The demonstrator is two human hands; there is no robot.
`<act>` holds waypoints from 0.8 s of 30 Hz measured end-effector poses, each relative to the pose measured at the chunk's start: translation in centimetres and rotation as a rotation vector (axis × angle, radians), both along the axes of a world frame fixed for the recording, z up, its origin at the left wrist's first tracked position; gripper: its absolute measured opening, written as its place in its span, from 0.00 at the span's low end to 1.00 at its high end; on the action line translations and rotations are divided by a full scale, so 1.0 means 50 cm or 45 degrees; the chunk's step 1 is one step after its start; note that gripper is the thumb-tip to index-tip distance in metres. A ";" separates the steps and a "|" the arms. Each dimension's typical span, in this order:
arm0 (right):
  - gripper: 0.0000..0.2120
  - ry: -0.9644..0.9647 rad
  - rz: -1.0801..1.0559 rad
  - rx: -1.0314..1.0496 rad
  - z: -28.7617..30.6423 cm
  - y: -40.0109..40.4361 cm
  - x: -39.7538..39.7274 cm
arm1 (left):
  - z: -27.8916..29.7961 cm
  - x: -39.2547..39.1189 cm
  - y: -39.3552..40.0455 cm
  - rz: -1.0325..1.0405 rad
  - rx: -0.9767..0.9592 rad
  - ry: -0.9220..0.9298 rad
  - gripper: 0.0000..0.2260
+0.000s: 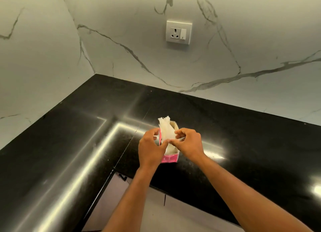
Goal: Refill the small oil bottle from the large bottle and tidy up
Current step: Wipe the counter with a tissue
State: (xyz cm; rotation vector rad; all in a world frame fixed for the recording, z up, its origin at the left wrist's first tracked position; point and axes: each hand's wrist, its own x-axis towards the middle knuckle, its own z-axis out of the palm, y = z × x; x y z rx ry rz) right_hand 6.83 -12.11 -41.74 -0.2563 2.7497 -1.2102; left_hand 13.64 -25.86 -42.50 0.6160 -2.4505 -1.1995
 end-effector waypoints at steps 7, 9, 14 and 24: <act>0.15 -0.005 -0.122 0.006 -0.032 -0.008 -0.005 | -0.038 -0.010 0.021 0.002 -0.034 -0.050 0.21; 0.11 0.014 -0.135 -0.029 -0.034 -0.005 -0.008 | -0.043 -0.009 0.021 0.043 -0.067 -0.039 0.21; 0.04 0.049 -0.212 -0.172 -0.020 0.012 -0.009 | -0.041 -0.015 0.020 0.056 -0.105 0.000 0.23; 0.02 -0.109 -0.413 -0.620 0.017 0.117 0.002 | -0.034 -0.014 0.059 0.011 -0.349 0.061 0.33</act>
